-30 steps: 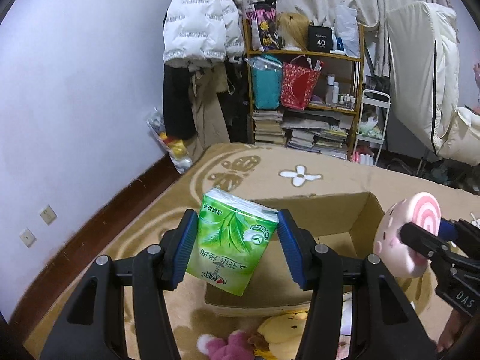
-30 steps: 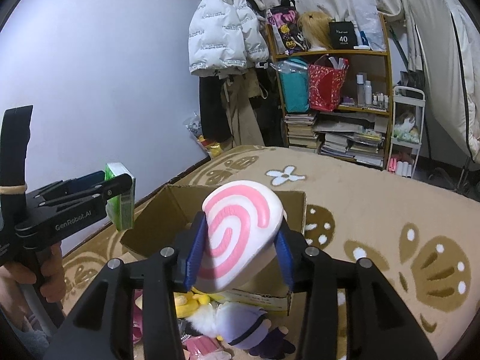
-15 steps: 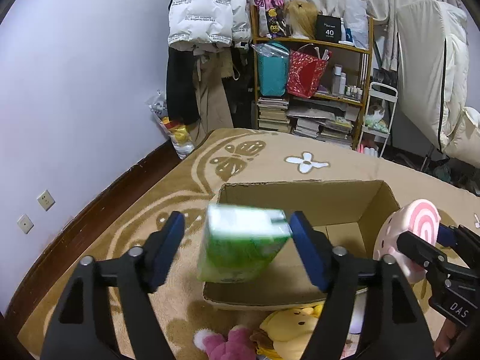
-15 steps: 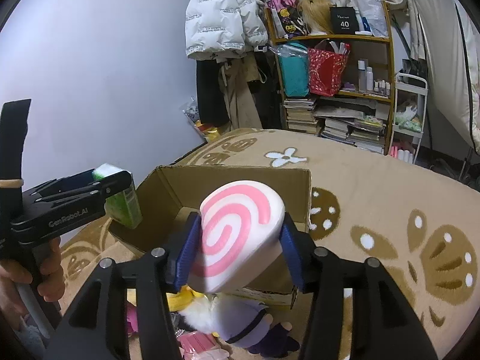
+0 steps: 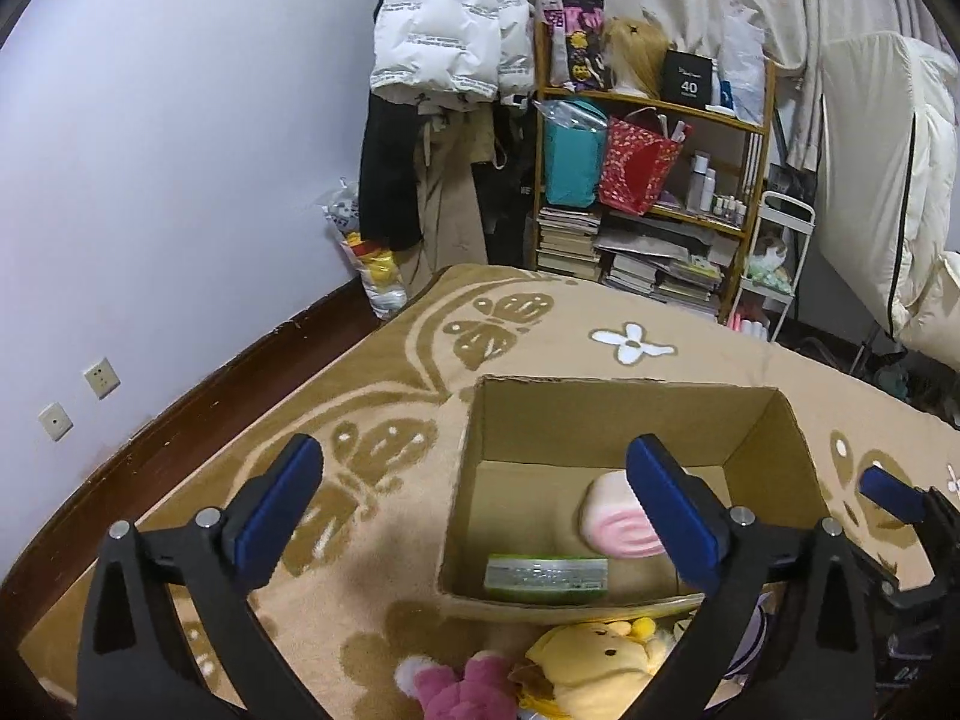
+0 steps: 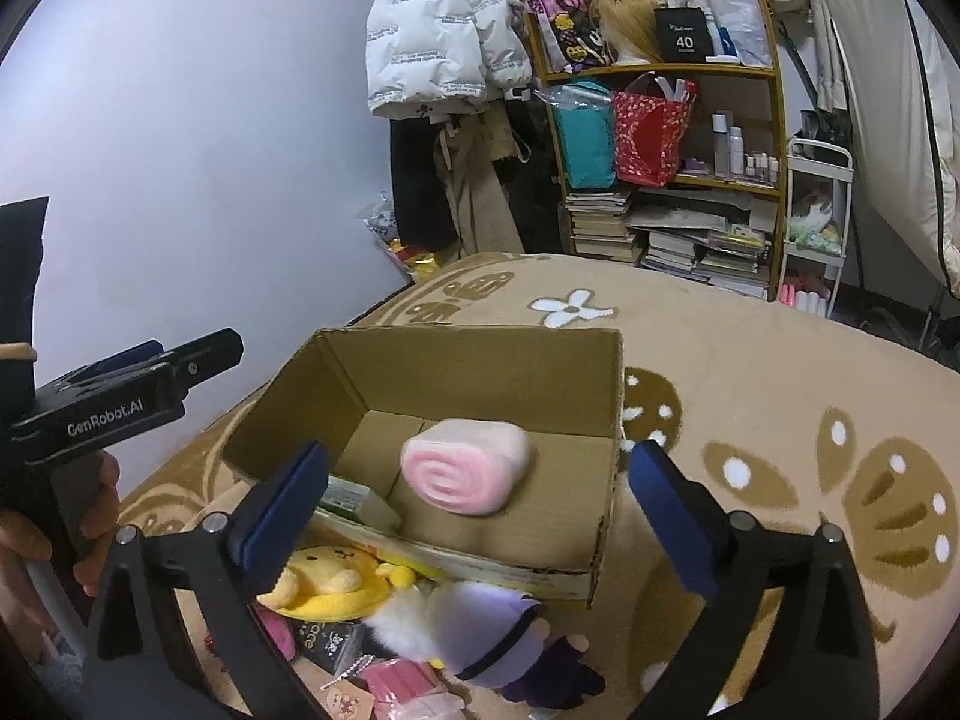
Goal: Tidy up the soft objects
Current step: 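Move both tools back toward the pile beside the box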
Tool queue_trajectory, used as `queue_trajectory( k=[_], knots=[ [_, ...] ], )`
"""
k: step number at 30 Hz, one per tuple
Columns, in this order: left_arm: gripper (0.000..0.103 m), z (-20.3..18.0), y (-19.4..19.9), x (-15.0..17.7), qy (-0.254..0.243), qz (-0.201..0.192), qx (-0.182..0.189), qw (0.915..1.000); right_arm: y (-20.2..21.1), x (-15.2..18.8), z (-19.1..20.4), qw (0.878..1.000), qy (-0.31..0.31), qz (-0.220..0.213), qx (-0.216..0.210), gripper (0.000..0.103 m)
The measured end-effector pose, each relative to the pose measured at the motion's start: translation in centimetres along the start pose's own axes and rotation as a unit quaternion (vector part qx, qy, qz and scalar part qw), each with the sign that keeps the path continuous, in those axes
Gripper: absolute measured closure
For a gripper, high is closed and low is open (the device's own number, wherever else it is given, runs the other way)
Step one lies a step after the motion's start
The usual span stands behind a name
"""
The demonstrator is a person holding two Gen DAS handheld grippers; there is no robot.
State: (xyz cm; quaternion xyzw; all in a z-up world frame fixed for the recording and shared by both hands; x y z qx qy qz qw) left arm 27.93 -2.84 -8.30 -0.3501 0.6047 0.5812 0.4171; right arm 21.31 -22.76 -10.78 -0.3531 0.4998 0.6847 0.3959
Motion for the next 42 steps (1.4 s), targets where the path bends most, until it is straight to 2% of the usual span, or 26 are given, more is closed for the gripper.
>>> queue_trajectory(
  k=[5,12,17,21,27,34,42],
  knots=[
    [0.002,0.9,1.0,-0.3,0.0,-0.006,-0.018,0.9998,0.9,0.0,1.0,1.0,0.007,-0.006,-0.004,0.0],
    [0.002,1.3,3.1,-0.4,-0.013,-0.005,-0.011,0.9998,3.2,-0.3,1.4,1.0,0.0,-0.015,0.005,0.0],
    [0.002,1.4,5.4,0.2,-0.004,0.012,0.013,0.9998,4.9,-0.2,1.9,1.0,-0.002,-0.018,0.01,0.0],
    [0.002,1.7,7.2,0.5,-0.01,0.013,0.013,0.9998,6.0,0.0,2.1,1.0,-0.006,-0.019,0.014,0.0],
    [0.002,2.0,8.6,2.4,-0.009,0.039,0.018,0.9991,7.0,0.8,2.4,1.0,-0.005,-0.013,0.022,0.0],
    [0.002,2.7,7.3,5.5,-0.003,0.082,0.007,0.9966,7.0,2.3,2.1,0.999,-0.003,-0.003,0.034,0.0],
    [0.002,2.9,5.8,8.0,-0.002,0.127,0.016,0.9918,5.6,4.7,1.0,0.999,-0.012,0.022,0.038,0.0]
  ],
)
Point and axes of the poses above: each gripper's, at about its wrist camera, not at the fingertips, and y roughly against the way its jaws point, z to its left, x to its underside, the point moved 9 cm from there along -y, roughly the way its jaws point, and after that the axes turned 12 degrees about -z, right-handed, at the moved point
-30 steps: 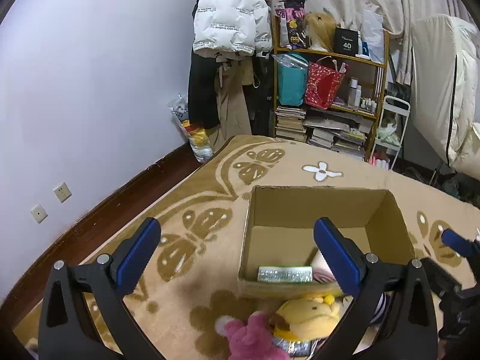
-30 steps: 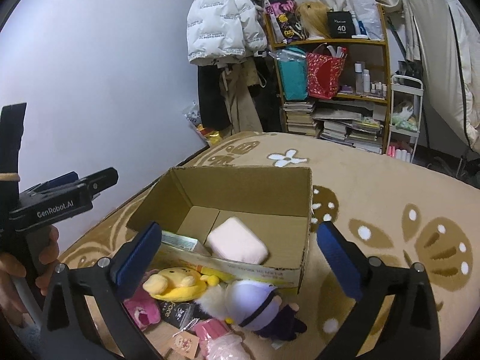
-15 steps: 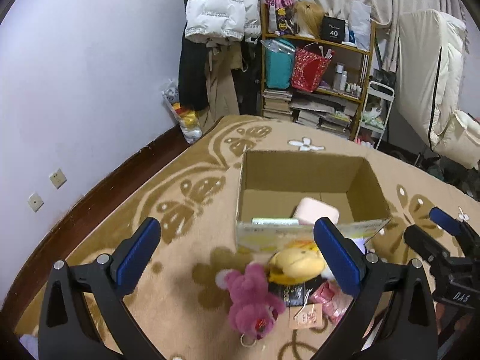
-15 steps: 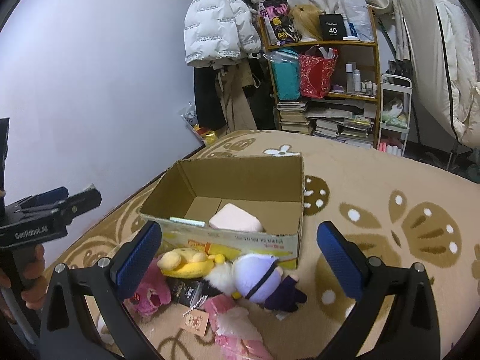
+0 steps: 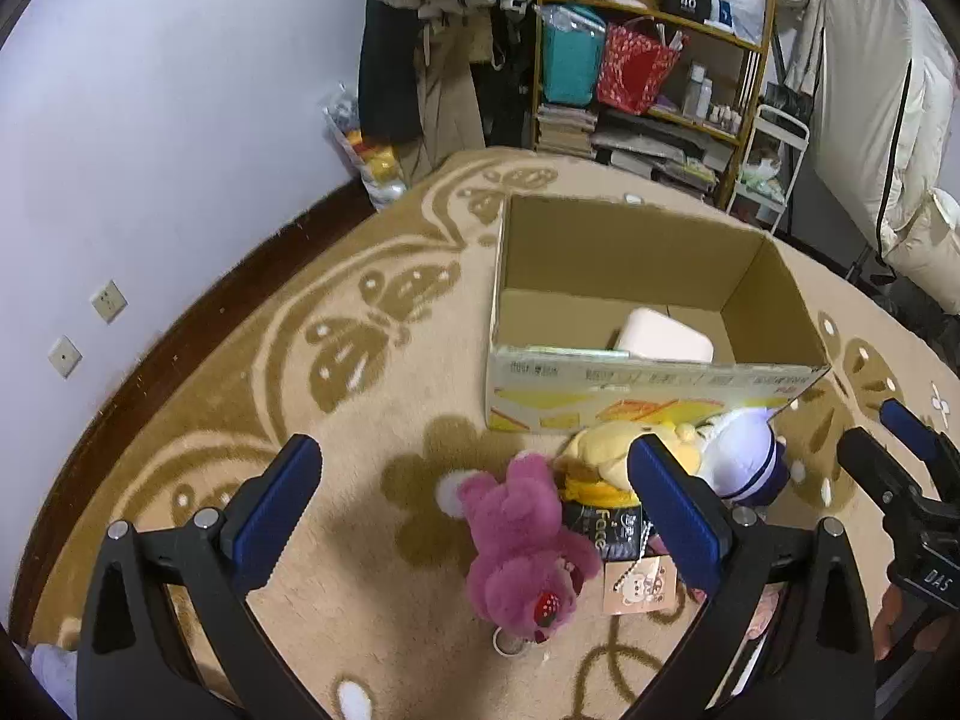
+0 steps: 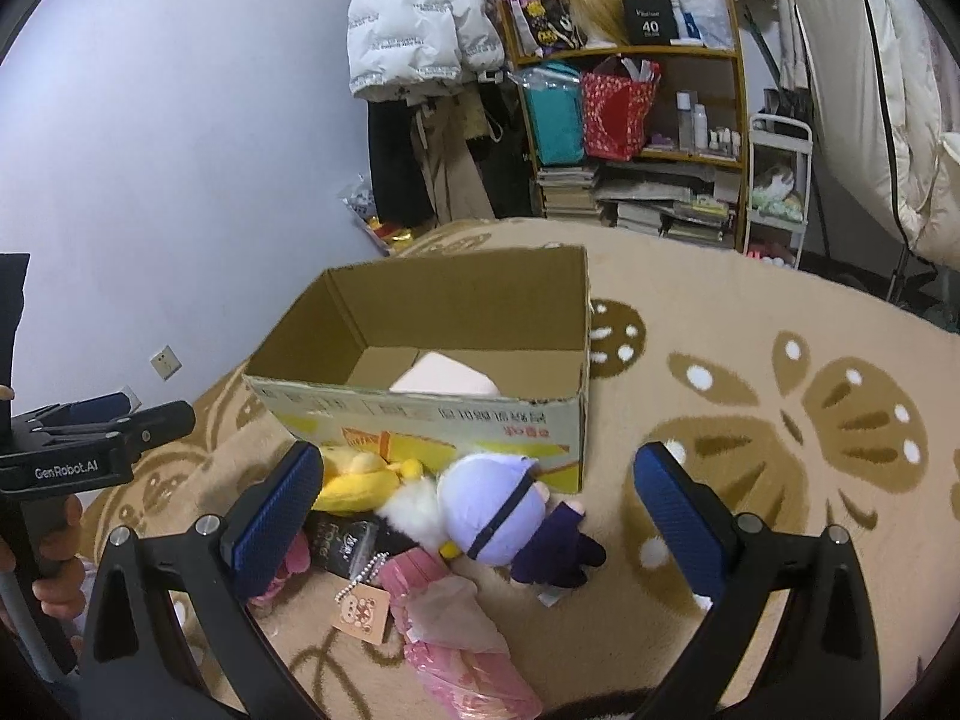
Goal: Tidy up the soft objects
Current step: 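Move both tools back toward the pile beside the box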
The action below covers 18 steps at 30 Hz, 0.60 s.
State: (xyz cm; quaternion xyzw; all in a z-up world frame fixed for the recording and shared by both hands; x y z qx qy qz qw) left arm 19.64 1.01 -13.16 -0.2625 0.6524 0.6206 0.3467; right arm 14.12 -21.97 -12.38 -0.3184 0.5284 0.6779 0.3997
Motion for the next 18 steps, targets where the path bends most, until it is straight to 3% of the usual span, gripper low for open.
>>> queue_trajectory(
  k=[9,18],
  knots=[
    [0.002,1.1,-2.1,2.2,0.031,0.045,-0.003,0.9985,-2.6,2.5,-0.9,0.999,-0.01,0.034,0.0,0.0],
    [0.002,0.7,-4.6,5.1,0.031,0.101,0.001,0.9944,-5.0,4.9,-2.0,0.997,-0.028,0.068,0.003,0.0]
  ],
)
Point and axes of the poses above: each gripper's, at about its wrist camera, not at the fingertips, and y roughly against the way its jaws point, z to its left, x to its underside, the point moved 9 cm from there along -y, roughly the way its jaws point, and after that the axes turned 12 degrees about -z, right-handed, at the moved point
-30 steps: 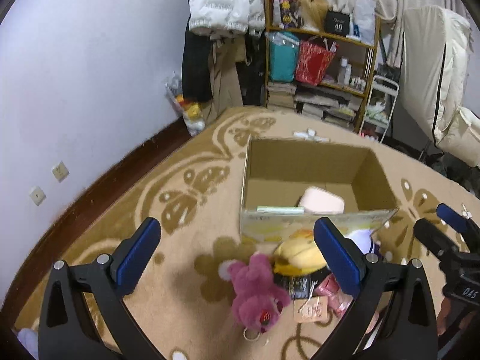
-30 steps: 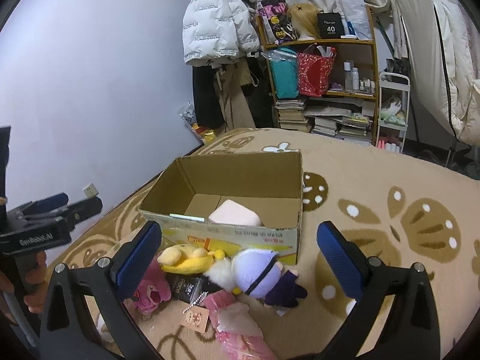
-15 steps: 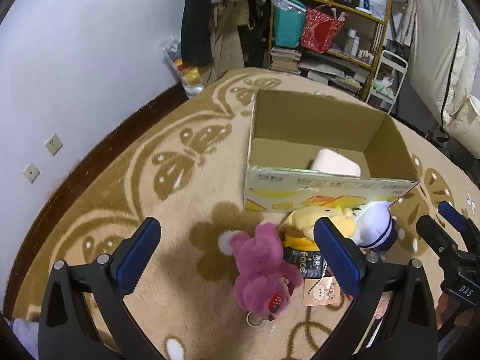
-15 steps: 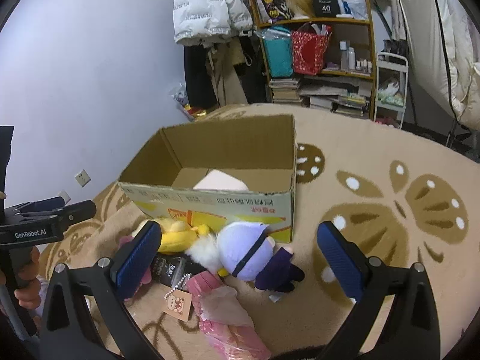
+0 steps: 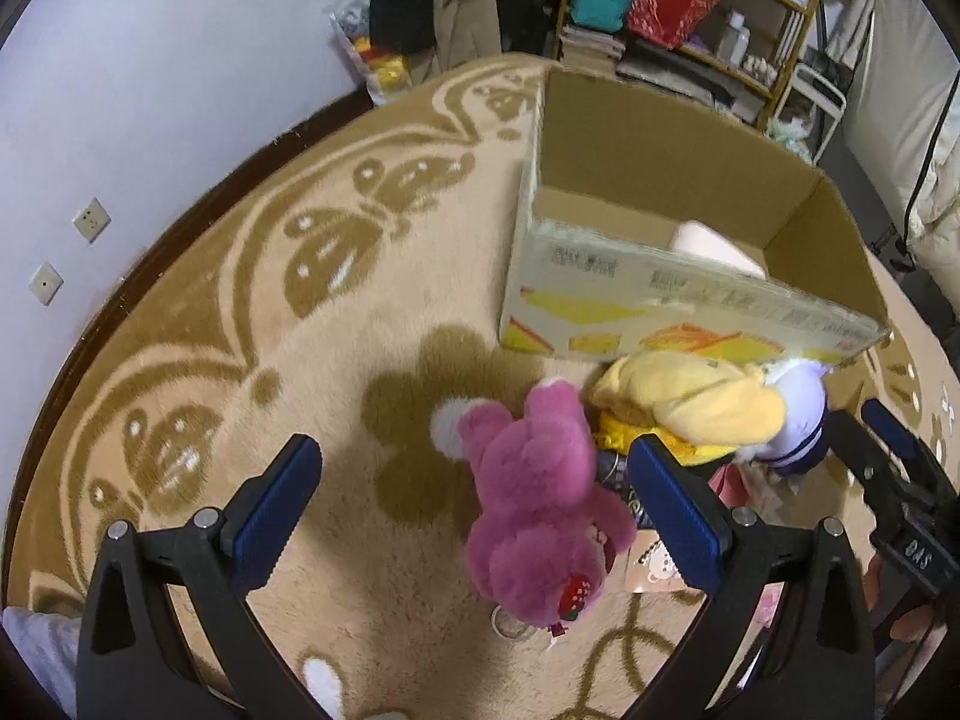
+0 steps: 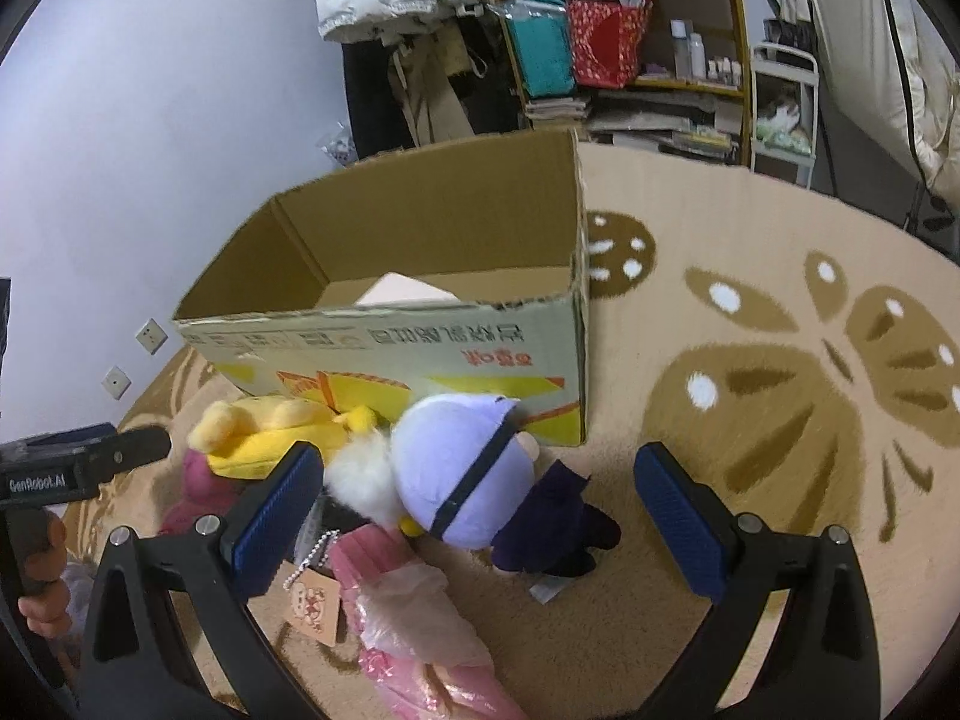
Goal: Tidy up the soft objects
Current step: 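Move both tools back toward the pile beside the box, then close left gripper on pink teddy bear while right gripper closes on purple plush doll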
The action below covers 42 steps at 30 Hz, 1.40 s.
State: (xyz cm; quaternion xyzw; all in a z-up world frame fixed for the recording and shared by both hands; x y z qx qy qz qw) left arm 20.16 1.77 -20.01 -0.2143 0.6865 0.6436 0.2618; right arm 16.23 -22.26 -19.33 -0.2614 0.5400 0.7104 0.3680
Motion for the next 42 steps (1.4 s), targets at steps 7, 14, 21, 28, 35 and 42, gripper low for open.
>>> queue_trajectory(
  k=[7,14,21,28,35,42],
  knots=[
    [0.002,-0.2,-1.4,1.1,-0.01,0.029,-0.001,0.9995,-1.6,0.8,-0.7,1.0,-0.017,0.021,0.001,0.0],
    [0.002,-0.3,-2.4,2.0,-0.009,0.052,-0.004,0.9986,-3.0,1.7,-1.3,0.999,-0.034,0.039,0.0,0.0],
    [0.002,-0.6,-3.9,2.8,-0.015,0.071,-0.009,0.9973,-4.0,2.5,-1.9,0.997,-0.049,0.052,-0.001,0.0],
    [0.002,-0.4,-4.9,3.2,0.007,0.084,-0.006,0.9965,-4.0,3.0,-2.7,0.997,-0.062,0.055,-0.005,0.0],
    [0.002,-0.5,-5.2,3.6,0.009,0.086,-0.009,0.9962,-4.3,3.0,-2.9,0.996,-0.067,0.057,-0.007,0.0],
    [0.002,-0.1,-6.0,3.7,0.022,0.09,-0.008,0.9957,-4.5,3.1,-3.2,0.995,-0.078,0.056,-0.009,0.0]
  ],
)
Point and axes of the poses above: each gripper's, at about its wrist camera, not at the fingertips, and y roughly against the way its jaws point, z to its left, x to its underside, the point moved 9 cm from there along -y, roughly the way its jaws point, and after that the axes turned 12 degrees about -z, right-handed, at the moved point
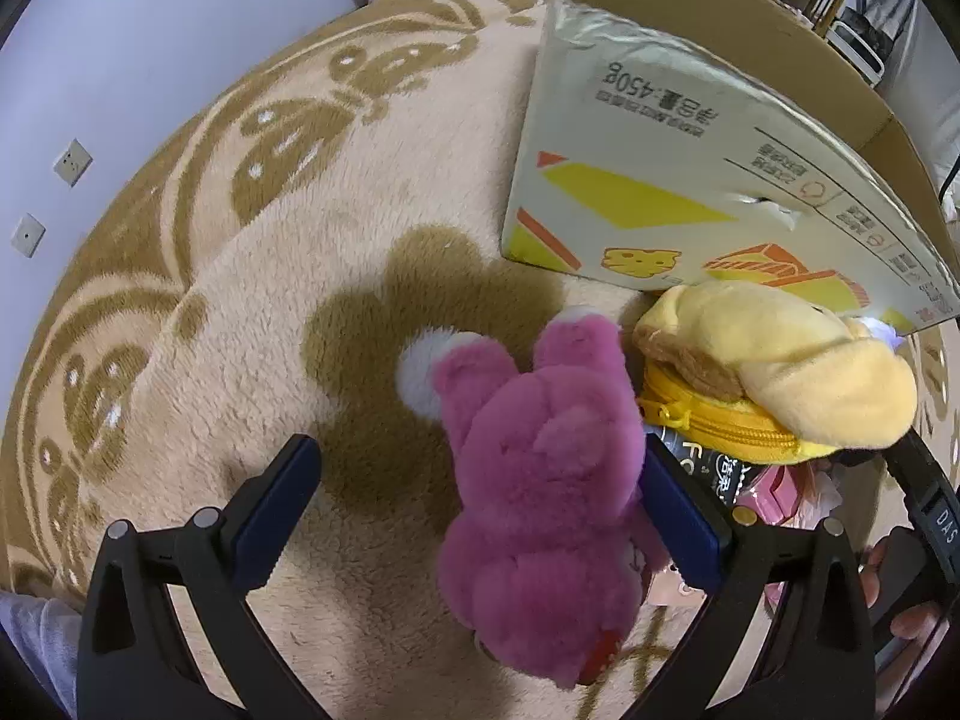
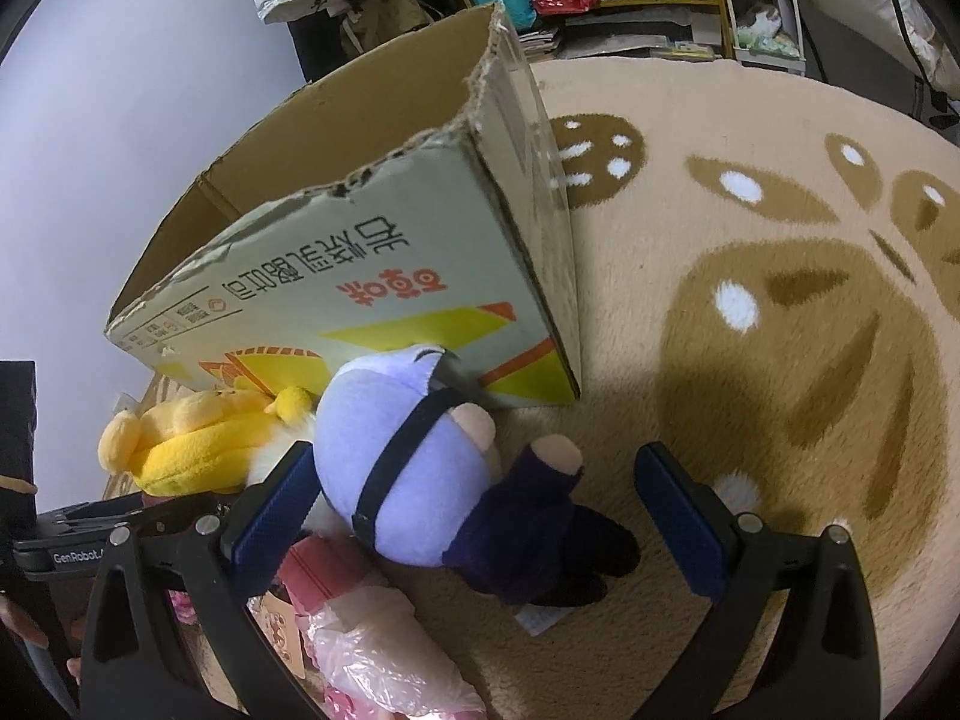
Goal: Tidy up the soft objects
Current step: 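Close left gripper on pink teddy bear while right gripper closes on purple plush doll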
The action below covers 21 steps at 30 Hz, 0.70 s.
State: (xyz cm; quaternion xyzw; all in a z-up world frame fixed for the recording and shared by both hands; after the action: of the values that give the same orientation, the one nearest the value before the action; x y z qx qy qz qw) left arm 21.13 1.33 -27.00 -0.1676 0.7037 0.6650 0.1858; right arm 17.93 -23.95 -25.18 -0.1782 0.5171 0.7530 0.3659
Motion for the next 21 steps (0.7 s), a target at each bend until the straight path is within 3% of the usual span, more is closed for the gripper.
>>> queue_trajectory(
  k=[3,7,10,12,13,21],
  knots=[
    [0.002,0.1,0.1,0.1,0.003,0.0,0.001,1.0,0.3,-0.1,0.1,1.0,0.01,-0.016,0.008,0.0],
    [0.002,0.0,-0.1,0.1,0.0,0.003,0.0,1.0,0.1,0.1,0.7,1.0,0.005,-0.008,-0.01,0.013],
    [0.002,-0.1,-0.2,0.1,-0.002,0.004,-0.001,1.0,0.0,0.2,0.6,1.0,-0.003,-0.005,-0.015,0.015],
    [0.002,-0.2,-0.2,0.2,-0.005,0.004,-0.001,1.0,0.0,0.1,0.6,1.0,-0.007,-0.005,-0.021,0.022],
    [0.003,-0.3,-0.3,0.2,-0.007,0.005,0.0,1.0,0.0,0.1,0.8,1.0,-0.01,-0.004,-0.026,0.031],
    [0.035,-1.7,0.2,0.6,-0.007,0.009,0.04,0.9991,0.0,-0.1,1.4,1.0,-0.007,-0.006,-0.028,0.038]
  ],
)
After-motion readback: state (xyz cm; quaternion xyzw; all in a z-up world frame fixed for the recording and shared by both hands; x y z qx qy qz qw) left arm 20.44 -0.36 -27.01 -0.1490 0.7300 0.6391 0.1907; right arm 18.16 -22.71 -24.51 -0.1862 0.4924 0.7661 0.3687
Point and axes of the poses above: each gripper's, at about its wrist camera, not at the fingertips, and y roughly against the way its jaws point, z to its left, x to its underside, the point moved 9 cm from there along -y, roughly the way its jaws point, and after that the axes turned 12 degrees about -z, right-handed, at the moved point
